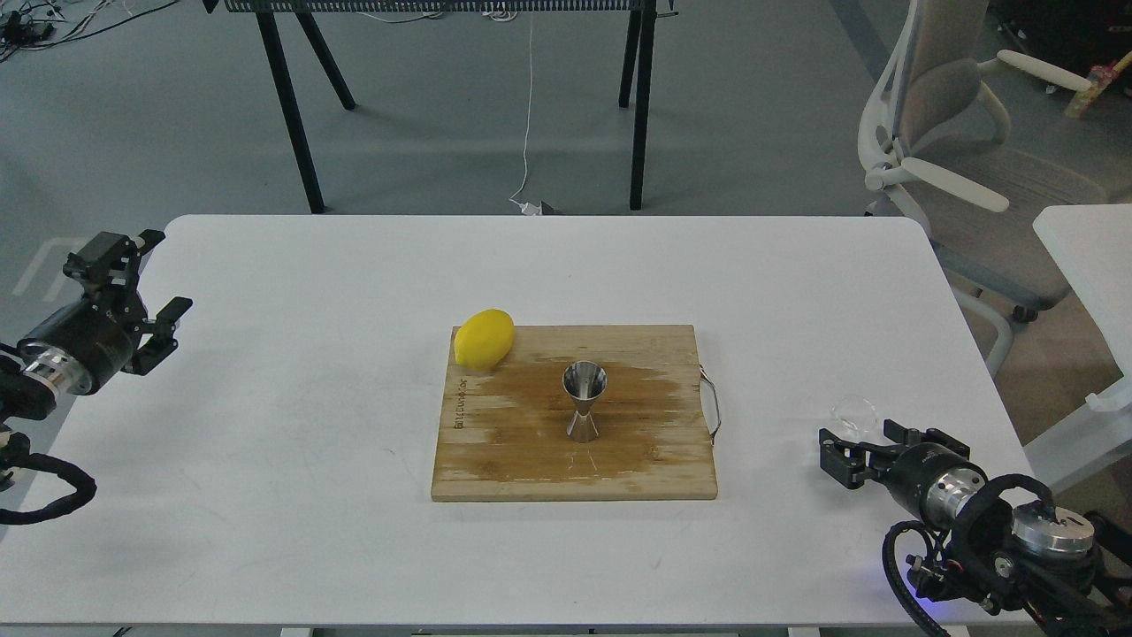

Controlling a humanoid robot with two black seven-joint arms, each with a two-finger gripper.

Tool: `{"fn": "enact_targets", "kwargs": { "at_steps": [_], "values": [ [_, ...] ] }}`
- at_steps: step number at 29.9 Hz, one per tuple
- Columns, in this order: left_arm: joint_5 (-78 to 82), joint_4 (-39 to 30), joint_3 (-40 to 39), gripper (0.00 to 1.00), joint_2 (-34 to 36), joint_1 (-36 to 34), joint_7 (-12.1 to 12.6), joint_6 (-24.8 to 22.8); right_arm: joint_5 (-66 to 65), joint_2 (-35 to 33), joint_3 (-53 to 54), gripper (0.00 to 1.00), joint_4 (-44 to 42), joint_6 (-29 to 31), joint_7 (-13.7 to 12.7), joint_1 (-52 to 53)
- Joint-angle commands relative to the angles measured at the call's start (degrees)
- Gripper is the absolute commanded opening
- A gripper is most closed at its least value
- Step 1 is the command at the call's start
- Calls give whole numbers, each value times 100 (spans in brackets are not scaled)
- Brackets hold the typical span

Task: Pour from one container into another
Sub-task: 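Move the right gripper to the small glass cup and grasp it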

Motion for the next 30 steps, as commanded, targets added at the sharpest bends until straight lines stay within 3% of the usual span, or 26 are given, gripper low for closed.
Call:
{"fn": "enact_targets", "kwargs": {
  "at_steps": [1, 6, 17, 30],
  "values": [
    [0, 4, 0, 99, -7, 1, 0, 0, 1, 90, -10, 88, -99, 9, -4, 57],
    [0, 74, -9, 99, -7, 36, 0, 0, 1, 99, -10, 84, -99, 9, 5, 128],
    [0, 118, -9, 99, -7, 36, 0, 0, -17, 108, -89, 47, -99, 18, 40, 128],
    [0, 118, 0, 99, -86, 36, 0, 0, -149, 117, -89, 37, 50, 97, 49, 128]
  ]
}}
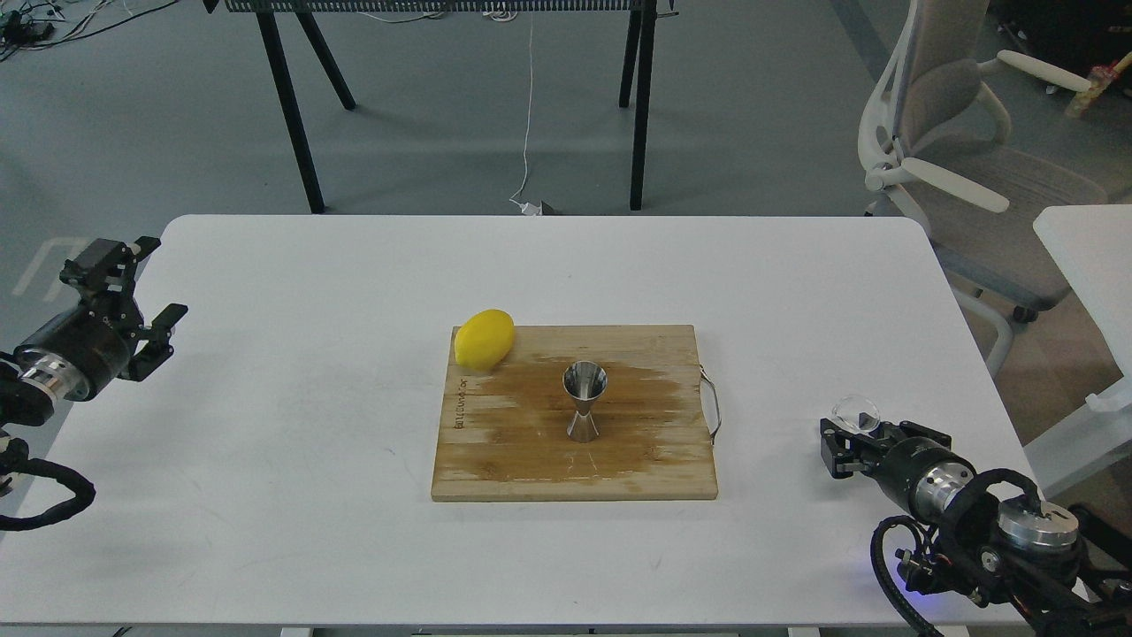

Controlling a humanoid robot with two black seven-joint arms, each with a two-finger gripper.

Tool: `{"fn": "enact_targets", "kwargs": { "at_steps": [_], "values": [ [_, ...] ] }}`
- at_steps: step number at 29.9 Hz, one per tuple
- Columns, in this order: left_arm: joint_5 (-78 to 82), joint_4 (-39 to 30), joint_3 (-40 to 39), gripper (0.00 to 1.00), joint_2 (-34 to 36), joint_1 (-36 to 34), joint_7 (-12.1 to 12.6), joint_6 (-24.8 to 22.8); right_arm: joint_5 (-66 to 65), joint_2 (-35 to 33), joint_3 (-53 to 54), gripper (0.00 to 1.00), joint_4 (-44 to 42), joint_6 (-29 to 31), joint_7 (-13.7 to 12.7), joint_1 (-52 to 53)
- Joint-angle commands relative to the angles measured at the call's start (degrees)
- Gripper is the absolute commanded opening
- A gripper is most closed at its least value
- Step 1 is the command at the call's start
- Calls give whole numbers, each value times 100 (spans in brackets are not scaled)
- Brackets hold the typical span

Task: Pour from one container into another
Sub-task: 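Move the right gripper to the small glass cup and grasp it, then lift the glass cup with the right gripper and bring it above the jigger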

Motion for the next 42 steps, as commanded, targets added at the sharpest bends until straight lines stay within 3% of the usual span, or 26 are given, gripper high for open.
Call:
{"fn": "enact_targets", "kwargs": {
  "at_steps": [1, 8, 14, 22, 30, 42],
  "values": [
    [0, 0, 1, 99, -13, 0, 0, 0, -20, -9, 2, 37, 207, 33, 11, 17],
    [0, 0, -8, 99, -110, 0, 0, 0, -695, -123, 335, 34, 1104, -81, 107, 420],
    [-9, 0, -8, 99, -197, 0, 0, 0, -1854, -35, 248, 34, 1474, -476, 55, 1614],
    [-9, 0, -8, 99, -259, 0, 0, 0, -3840, 298, -1148, 34, 1448, -512, -33, 3021],
    [0, 0, -8, 99, -276, 0, 0, 0, -5617, 474, -2080, 34, 1500, -512, -226, 3198],
    [0, 0, 1, 99, -347, 0, 0, 0, -6497, 466, -2898, 34, 1518, -459, -262, 3356]
  ]
}}
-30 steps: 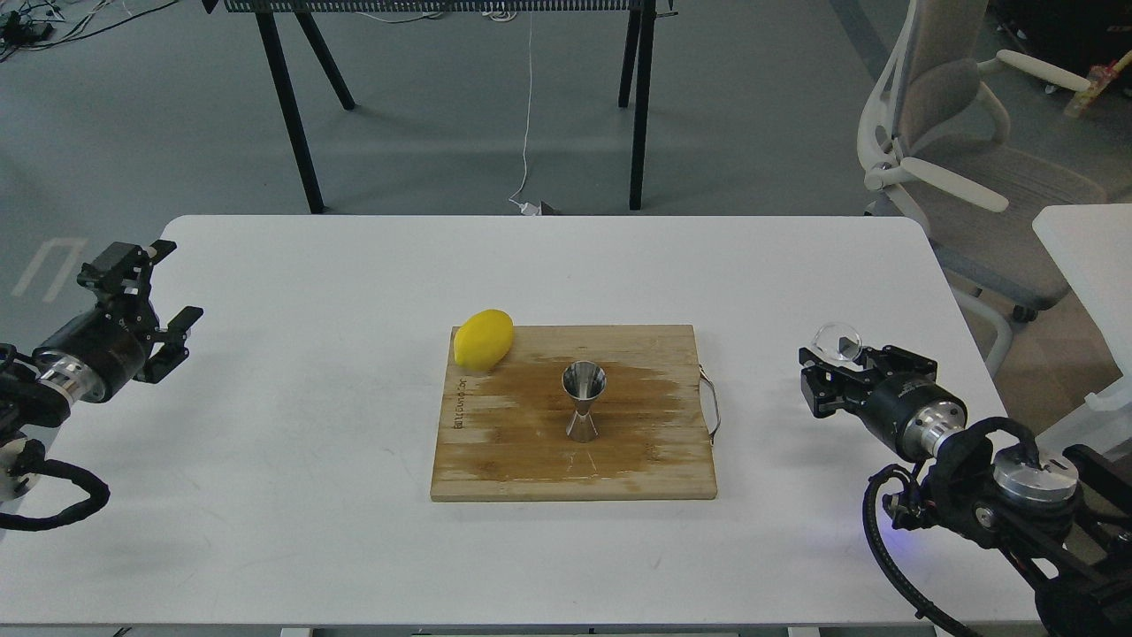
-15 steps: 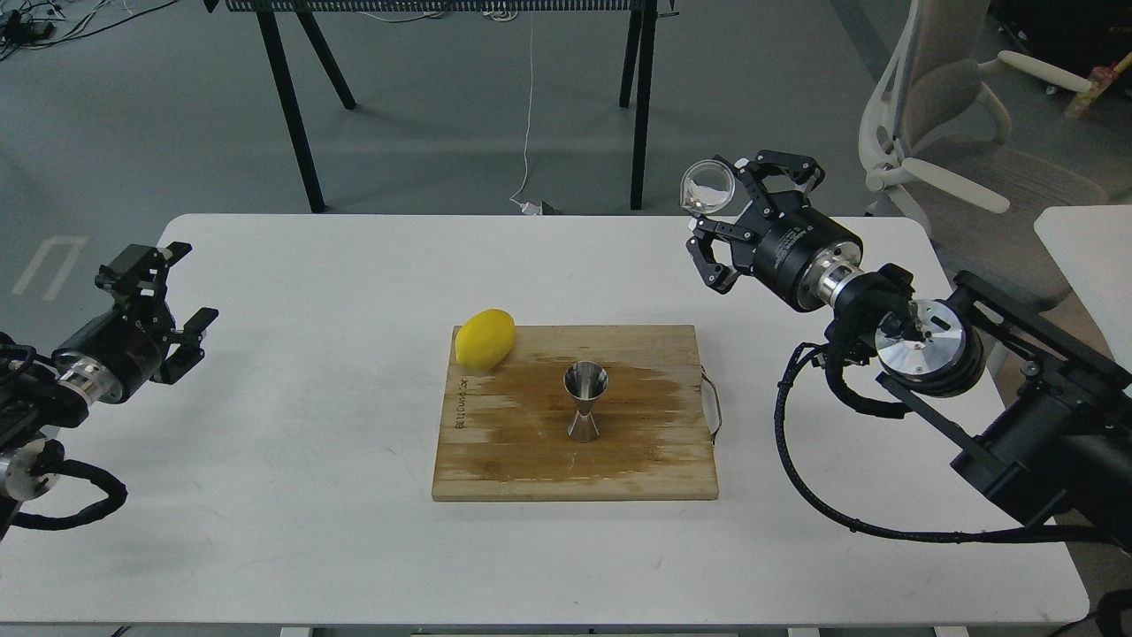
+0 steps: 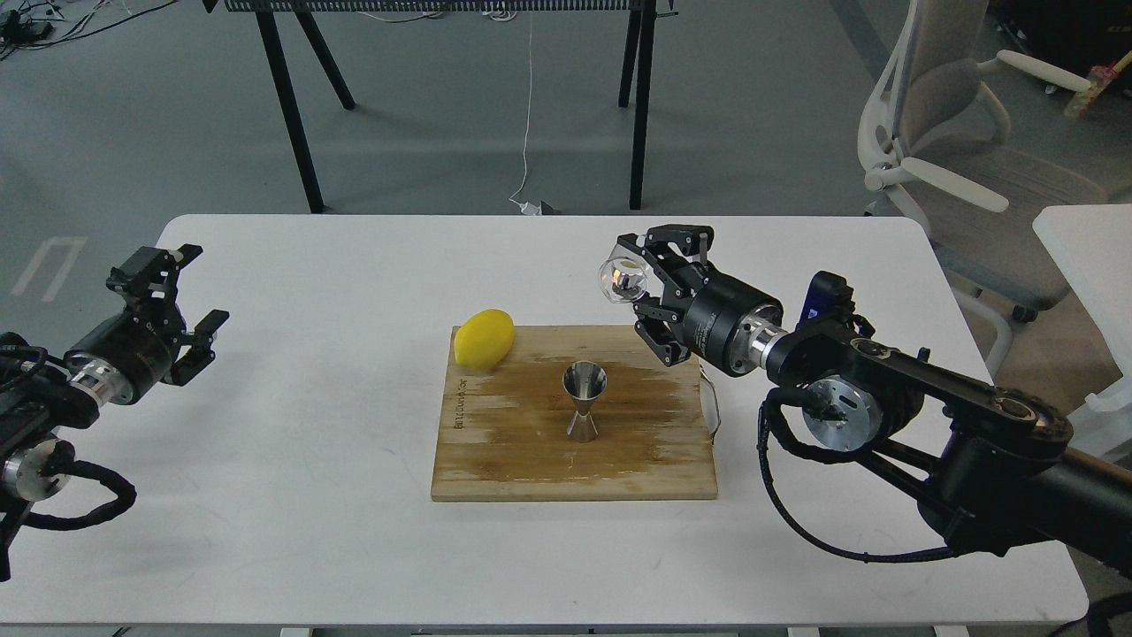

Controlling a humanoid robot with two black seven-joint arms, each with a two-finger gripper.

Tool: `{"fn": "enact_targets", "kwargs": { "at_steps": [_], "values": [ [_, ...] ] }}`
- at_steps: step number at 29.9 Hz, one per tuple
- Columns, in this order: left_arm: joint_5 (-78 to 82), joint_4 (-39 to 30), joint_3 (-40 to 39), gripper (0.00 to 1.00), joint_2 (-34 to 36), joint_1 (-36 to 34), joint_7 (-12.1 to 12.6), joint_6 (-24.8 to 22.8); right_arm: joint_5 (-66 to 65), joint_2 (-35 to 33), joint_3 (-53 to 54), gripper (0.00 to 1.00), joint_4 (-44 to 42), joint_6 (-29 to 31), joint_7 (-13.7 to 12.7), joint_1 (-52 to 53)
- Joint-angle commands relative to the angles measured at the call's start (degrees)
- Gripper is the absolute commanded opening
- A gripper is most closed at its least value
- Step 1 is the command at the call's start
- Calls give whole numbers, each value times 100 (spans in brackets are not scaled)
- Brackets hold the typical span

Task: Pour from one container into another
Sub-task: 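Lift the glass cup with the right gripper and bring it above the jigger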

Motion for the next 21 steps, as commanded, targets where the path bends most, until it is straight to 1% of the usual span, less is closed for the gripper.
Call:
{"fn": "enact_targets", "kwargs": {
  "at_steps": [1, 21],
  "values": [
    [0, 0, 2, 99, -1, 1, 0, 0, -200, -1, -170, 34, 0, 10, -15, 5],
    [0, 0, 11, 99, -71, 1, 0, 0, -675, 87, -477, 34, 0, 37, -33, -13]
  ]
}}
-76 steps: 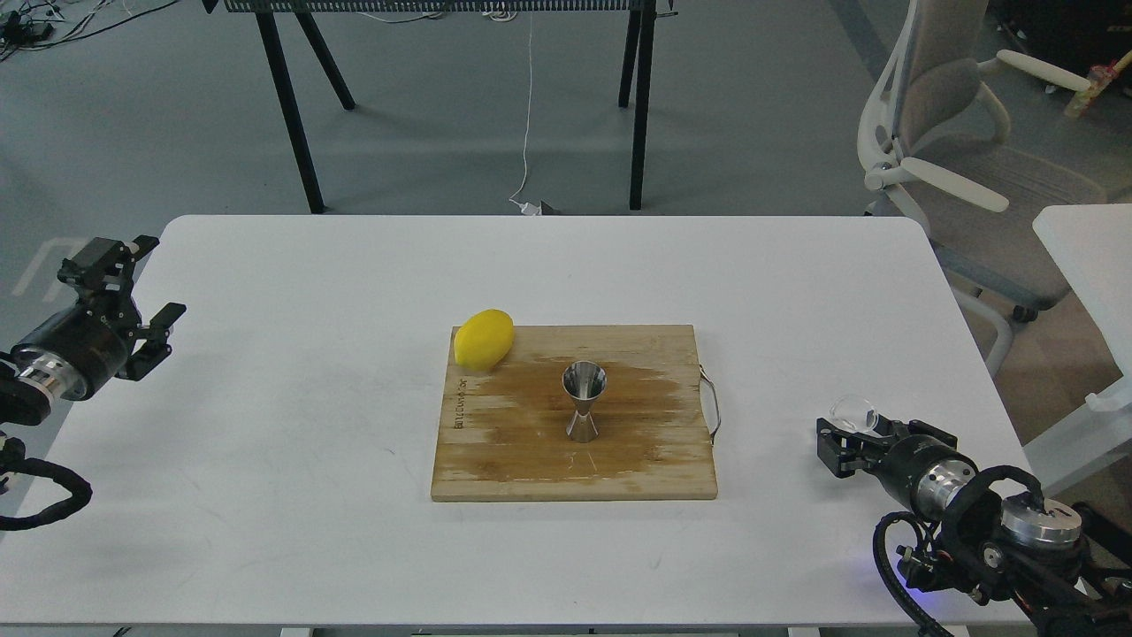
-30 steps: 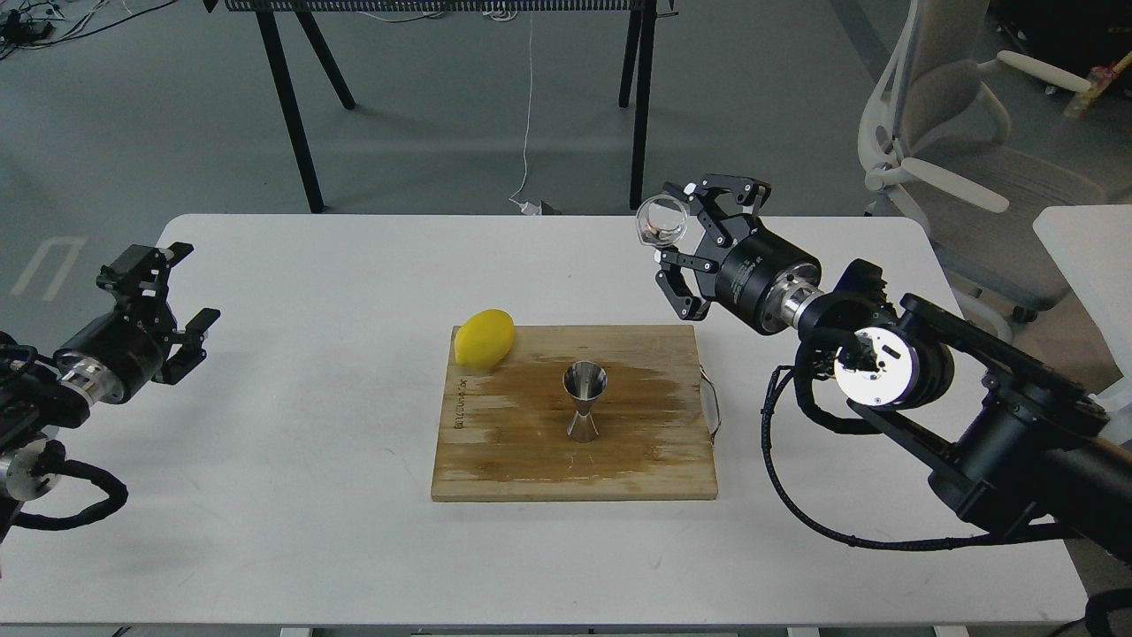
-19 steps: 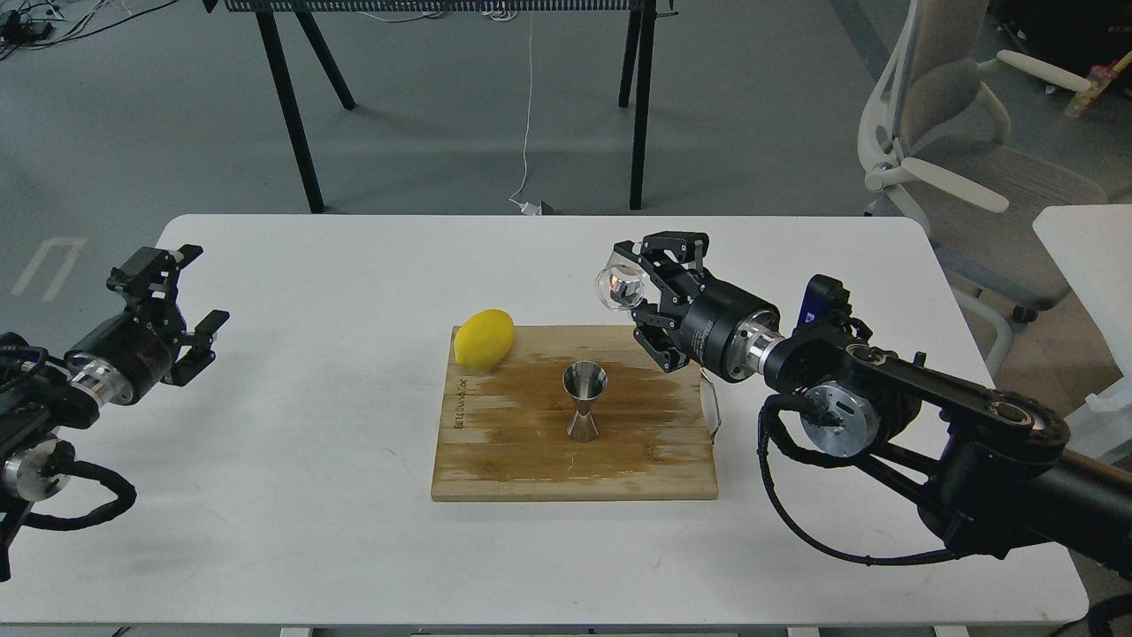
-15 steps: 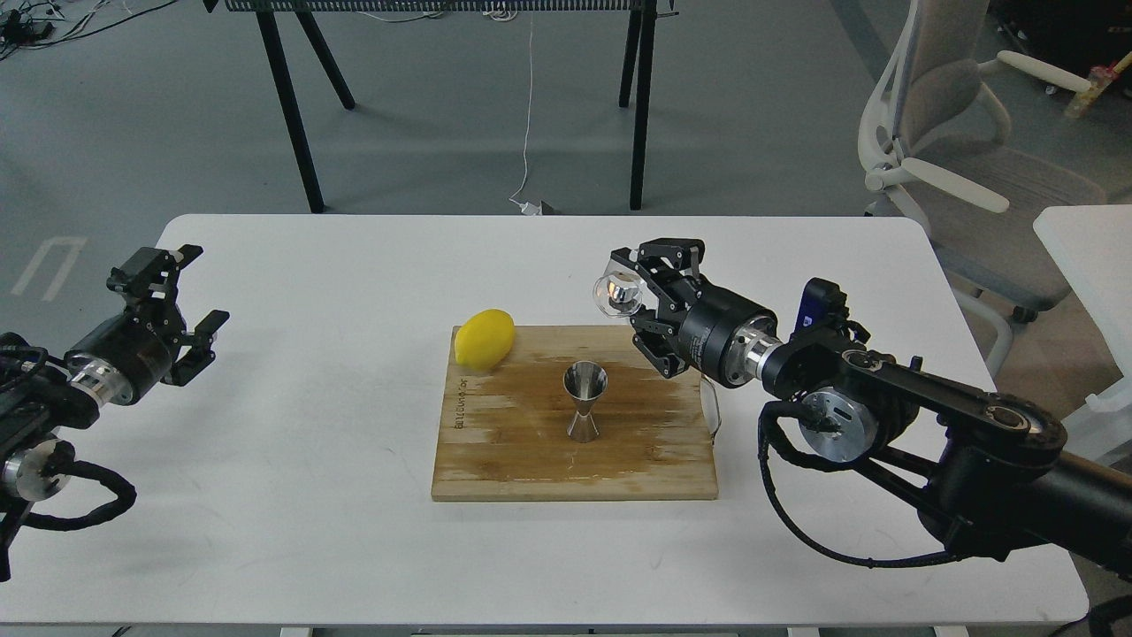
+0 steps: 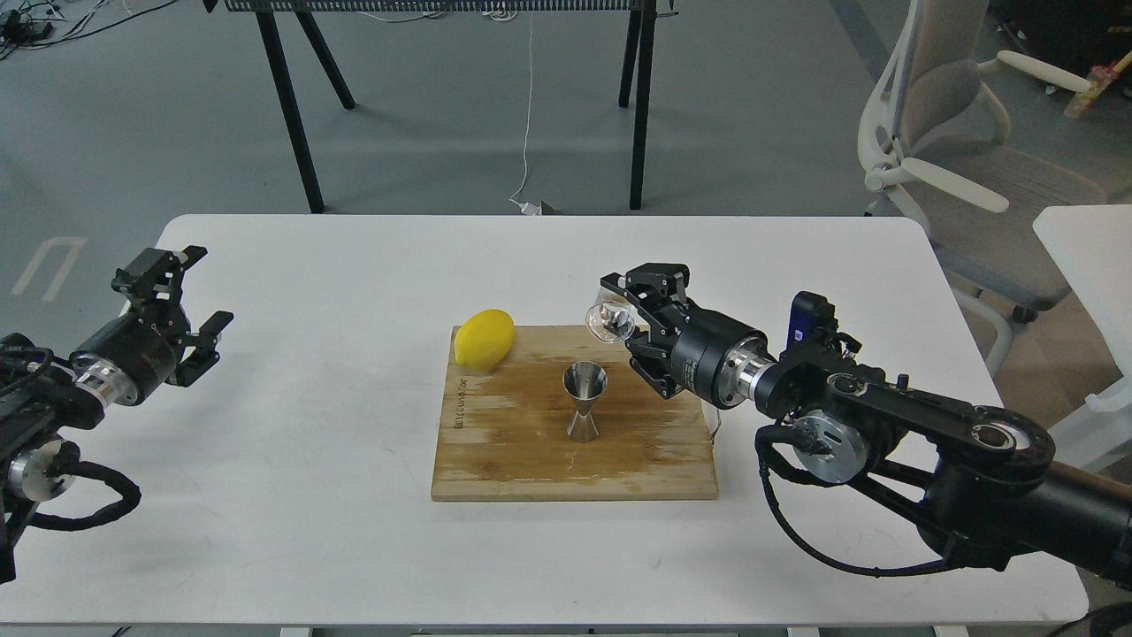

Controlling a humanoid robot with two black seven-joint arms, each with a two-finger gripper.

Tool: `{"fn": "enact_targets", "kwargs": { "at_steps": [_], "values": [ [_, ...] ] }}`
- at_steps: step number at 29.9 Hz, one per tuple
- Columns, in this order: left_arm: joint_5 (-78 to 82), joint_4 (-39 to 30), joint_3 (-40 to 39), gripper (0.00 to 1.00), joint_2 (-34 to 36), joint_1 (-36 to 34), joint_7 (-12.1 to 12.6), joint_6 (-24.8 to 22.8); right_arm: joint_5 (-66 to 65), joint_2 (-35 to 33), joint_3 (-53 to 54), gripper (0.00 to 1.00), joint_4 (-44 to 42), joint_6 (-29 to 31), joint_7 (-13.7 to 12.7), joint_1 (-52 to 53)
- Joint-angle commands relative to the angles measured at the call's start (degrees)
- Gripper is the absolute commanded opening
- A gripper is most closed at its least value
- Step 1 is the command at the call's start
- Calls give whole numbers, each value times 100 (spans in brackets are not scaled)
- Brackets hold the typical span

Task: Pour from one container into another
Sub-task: 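Lift the glass cup with the right gripper and bring it above the jigger, then tilt the glass cup with the right gripper, pouring dark liquid into the jigger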

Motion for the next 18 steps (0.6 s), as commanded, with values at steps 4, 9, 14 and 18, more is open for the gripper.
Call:
{"fn": "enact_targets", "kwargs": {
  "at_steps": [4, 9, 14, 18],
  "values": [
    [0, 0, 0, 99, -7, 0, 0, 0, -200, 72, -306, 34, -5, 7, 8, 140],
    [0, 0, 0, 99, -7, 0, 0, 0, -287, 107, -394, 34, -14, 7, 8, 184],
    [0, 0, -9, 99, -7, 0, 0, 0, -446, 107, -412, 34, -23, 7, -1, 263],
    [0, 0, -9, 99, -7, 0, 0, 0, -455, 89, -412, 34, -23, 7, 8, 334]
  ]
}}
